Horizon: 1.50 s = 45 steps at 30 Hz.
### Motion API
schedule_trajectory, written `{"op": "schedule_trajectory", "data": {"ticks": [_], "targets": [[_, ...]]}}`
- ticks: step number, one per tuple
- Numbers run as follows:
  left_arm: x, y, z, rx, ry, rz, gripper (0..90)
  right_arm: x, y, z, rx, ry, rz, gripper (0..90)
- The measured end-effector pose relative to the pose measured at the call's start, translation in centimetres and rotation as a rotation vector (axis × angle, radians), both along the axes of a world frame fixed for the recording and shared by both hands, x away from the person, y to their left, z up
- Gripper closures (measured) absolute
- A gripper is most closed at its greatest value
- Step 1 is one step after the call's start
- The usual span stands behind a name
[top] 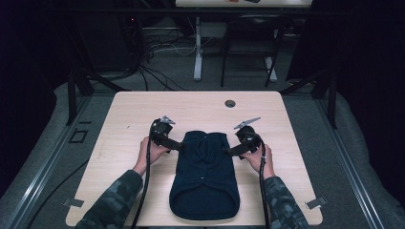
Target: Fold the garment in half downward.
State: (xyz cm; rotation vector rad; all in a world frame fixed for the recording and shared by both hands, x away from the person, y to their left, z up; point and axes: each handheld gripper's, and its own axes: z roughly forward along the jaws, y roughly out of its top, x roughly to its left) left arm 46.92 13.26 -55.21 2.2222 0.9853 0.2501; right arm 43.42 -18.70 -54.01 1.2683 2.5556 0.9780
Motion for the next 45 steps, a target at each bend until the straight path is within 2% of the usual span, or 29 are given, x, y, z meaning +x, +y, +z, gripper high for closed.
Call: {"op": "schedule_trajectory", "data": {"ticks": [1, 6, 7, 9, 12, 18, 20, 22, 24, 25, 26, 28, 29, 35, 37, 38, 40, 41, 43, 45], "targets": [[0.2, -0.3, 0.0, 0.010, -0.005, -0.005, 0.0, 0.3, 0.3, 0.0, -0.004, 0.004, -0.003, 4.9], [1.0, -1.6, 0.1, 0.006, 0.003, -0.010, 0.1, 1.8, 1.2, -0.2, -0.030, 0.015, -0.001, 6.1], [1.1, -1.8, 0.1, 0.000, 0.006, -0.013, 0.1, 2.0, 1.4, -0.2, -0.029, 0.017, -0.001, 7.7], [1.4, -2.2, 0.1, 0.008, 0.007, -0.011, 0.2, 2.5, 1.5, -0.3, -0.022, 0.027, 0.005, 16.9], [1.9, -3.0, 0.0, 0.027, 0.012, -0.011, 0.3, 3.0, 1.8, -0.3, -0.027, 0.029, -0.016, 15.3], [2.8, -4.2, -0.4, 0.045, 0.035, -0.030, 1.3, 4.2, 2.6, -0.6, -0.050, 0.048, -0.019, 15.0], [2.9, -4.5, -0.5, 0.049, 0.039, -0.045, 2.0, 4.6, 2.8, -0.6, -0.068, 0.055, -0.020, 17.1], [3.0, -4.6, -0.6, 0.053, 0.039, -0.050, 3.4, 4.8, 3.0, -0.8, -0.056, 0.056, -0.021, 18.8], [3.1, -4.7, -0.8, 0.065, 0.041, -0.050, 6.7, 5.1, 3.0, -1.0, -0.075, 0.065, -0.019, 20.6], [3.1, -4.7, -0.9, 0.063, 0.041, -0.048, 9.1, 5.2, 3.1, -1.1, -0.064, 0.064, -0.022, 22.2], [3.2, -4.6, -0.9, 0.058, 0.044, -0.049, 12.8, 5.3, 3.2, -1.3, -0.053, 0.070, -0.036, 24.9], [3.2, -4.6, -1.0, 0.051, 0.048, -0.050, 15.1, 5.5, 3.2, -1.4, -0.046, 0.086, -0.021, 29.8], [3.2, -4.6, -1.1, 0.045, 0.053, -0.057, 16.1, 5.5, 3.2, -1.4, -0.068, 0.090, -0.021, 31.7], [3.3, -4.5, -1.4, 0.027, 0.069, -0.071, 22.9, 5.6, 3.3, -1.9, -0.071, 0.095, -0.025, 38.3], [3.4, -4.4, -1.5, 0.025, 0.081, -0.072, 23.8, 5.6, 3.4, -1.9, -0.067, 0.086, -0.023, 40.4], [3.4, -4.4, -1.6, 0.023, 0.077, -0.073, 24.4, 5.6, 3.4, -1.9, -0.076, 0.084, -0.016, 42.4], [3.3, -4.4, -1.6, 0.026, 0.071, -0.073, 25.5, 5.4, 3.7, -2.1, -0.061, 0.070, -0.030, 46.3], [3.3, -4.5, -1.6, 0.028, 0.068, -0.076, 26.4, 5.5, 3.6, -1.8, -0.090, 0.081, -0.001, 47.9], [3.2, -4.5, -1.6, 0.029, 0.069, -0.081, 28.9, 5.4, 3.7, -1.8, -0.087, 0.081, -0.002, 51.0], [3.1, -4.6, -1.6, 0.027, 0.065, -0.086, 30.7, 5.2, 3.8, -2.0, -0.056, 0.074, -0.022, 53.0]]}}
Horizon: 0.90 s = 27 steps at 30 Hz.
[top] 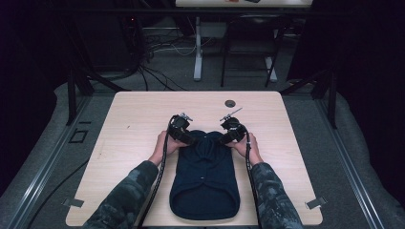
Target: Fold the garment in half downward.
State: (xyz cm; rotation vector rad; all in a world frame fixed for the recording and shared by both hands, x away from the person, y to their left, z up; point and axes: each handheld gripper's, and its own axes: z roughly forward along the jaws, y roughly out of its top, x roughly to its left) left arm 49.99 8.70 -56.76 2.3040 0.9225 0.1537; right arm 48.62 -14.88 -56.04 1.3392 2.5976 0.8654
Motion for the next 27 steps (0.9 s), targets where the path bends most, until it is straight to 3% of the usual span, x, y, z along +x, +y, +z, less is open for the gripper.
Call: {"op": "schedule_trajectory", "data": {"ticks": [5, 13, 15, 19, 22, 27], "targets": [[-0.25, -0.07, -0.02, -0.009, -0.005, -0.006, 36.5, 0.08, -0.16, 0.19, -0.031, 0.011, 0.035, 59.3], [-0.50, -0.26, 0.05, -0.015, -0.003, -0.021, 47.2, -0.03, 0.09, 0.14, -0.017, 0.014, 0.024, 65.4], [-0.55, -0.29, 0.06, -0.016, -0.002, -0.027, 50.4, -0.01, 0.12, 0.26, -0.032, 0.024, 0.035, 66.2], [-0.60, -0.28, 0.09, -0.021, 0.008, -0.037, 55.9, -0.18, 0.32, 0.05, -0.007, 0.008, 0.017, 67.3], [-0.64, -0.33, 0.11, -0.024, 0.014, -0.040, 59.9, -0.07, 0.13, 0.28, -0.037, 0.022, 0.052, 67.8], [-0.70, -0.44, 0.15, -0.022, 0.020, -0.050, 64.8, -0.21, 0.27, 0.22, -0.040, 0.008, 0.045, 68.0]]}}
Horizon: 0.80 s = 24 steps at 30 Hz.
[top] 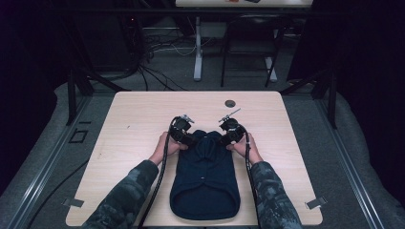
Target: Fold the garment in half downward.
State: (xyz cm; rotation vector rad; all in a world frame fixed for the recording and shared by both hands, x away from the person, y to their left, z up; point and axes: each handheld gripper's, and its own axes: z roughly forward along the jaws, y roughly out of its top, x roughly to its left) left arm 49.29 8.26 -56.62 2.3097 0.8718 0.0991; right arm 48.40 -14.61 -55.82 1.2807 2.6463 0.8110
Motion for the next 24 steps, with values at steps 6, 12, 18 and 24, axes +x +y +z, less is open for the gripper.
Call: {"op": "schedule_trajectory", "data": {"ticks": [6, 12, 18, 24], "targets": [[-0.1, -0.1, 0.0, -0.002, 0.002, -0.005, 67.3, -0.1, 0.1, 0.0, -0.011, -0.006, 0.004, 68.8], [-0.2, -0.2, 0.1, 0.011, -0.005, -0.012, 69.3, -0.2, 0.2, 0.0, -0.013, -0.011, -0.007, 68.7], [-0.3, -0.3, 0.1, 0.020, -0.014, -0.014, 69.7, -0.5, 0.2, -0.1, -0.010, -0.038, -0.011, 69.0], [-1.0, -0.7, 0.2, 0.063, -0.082, -0.032, 70.5, -1.7, 1.3, 0.0, -0.106, -0.162, 0.025, 71.7]]}}
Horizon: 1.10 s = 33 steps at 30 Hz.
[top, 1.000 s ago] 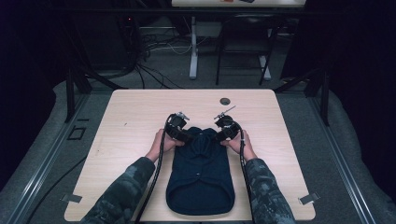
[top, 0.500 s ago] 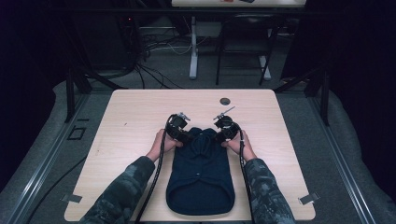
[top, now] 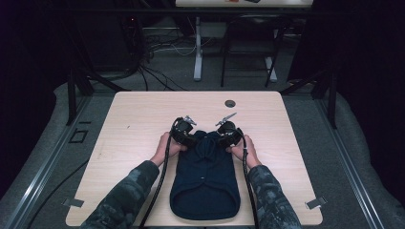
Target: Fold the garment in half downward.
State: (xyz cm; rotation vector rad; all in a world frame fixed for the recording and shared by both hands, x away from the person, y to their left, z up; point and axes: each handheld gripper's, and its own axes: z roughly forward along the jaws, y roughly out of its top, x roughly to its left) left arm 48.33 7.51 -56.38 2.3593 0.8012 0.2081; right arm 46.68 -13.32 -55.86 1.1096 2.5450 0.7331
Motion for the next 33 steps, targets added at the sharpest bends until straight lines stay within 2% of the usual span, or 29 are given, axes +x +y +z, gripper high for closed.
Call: {"op": "schedule_trajectory", "data": {"ticks": [1, 2, 3, 4, 6, 9, 11, 16, 20, 26, 28, 33], "targets": [[-0.1, -0.1, 0.0, 0.003, -0.009, 0.000, 70.7, -0.3, 0.2, 0.0, -0.021, -0.015, 0.004, 72.3], [-0.2, -0.1, 0.0, 0.006, -0.017, -0.001, 70.8, -0.5, 0.2, -0.1, -0.018, -0.033, 0.002, 72.7], [-0.3, -0.1, 0.0, 0.012, -0.027, -0.005, 71.0, -0.6, 0.3, -0.3, 0.007, -0.049, -0.004, 73.0], [-0.4, -0.2, 0.0, 0.014, -0.038, -0.006, 71.1, -0.6, 0.1, -0.1, -0.010, -0.049, 0.006, 73.1], [-0.6, -0.2, 0.1, 0.030, -0.063, -0.018, 71.4, -0.8, 0.0, -0.2, -0.004, -0.060, 0.008, 73.4], [-0.9, -0.2, 0.2, 0.027, -0.089, -0.026, 71.5, -1.0, 0.1, -0.2, -0.020, -0.091, 0.020, 73.7], [-1.0, 0.1, 0.2, 0.010, -0.107, -0.033, 71.5, -1.2, 0.0, -0.1, -0.025, -0.109, 0.032, 73.7], [-1.4, 0.8, 0.9, -0.035, -0.140, -0.056, 71.4, -1.9, -0.6, 0.3, 0.014, -0.153, 0.036, 73.8], [-2.0, 1.0, 1.9, -0.060, -0.192, -0.073, 71.3, -2.6, -0.8, 1.2, 0.018, -0.215, 0.048, 73.9], [-2.6, 1.2, 3.3, -0.091, -0.237, -0.083, 70.3, -3.7, -1.2, 2.5, 0.026, -0.334, 0.083, 73.9], [-2.7, 1.2, 3.7, -0.098, -0.244, -0.084, 70.3, -4.1, -1.3, 2.9, 0.031, -0.375, 0.087, 73.8], [-2.9, 1.4, 4.7, -0.122, -0.239, -0.104, 68.8, -4.8, -1.6, 3.9, 0.043, -0.420, 0.101, 73.9]]}}
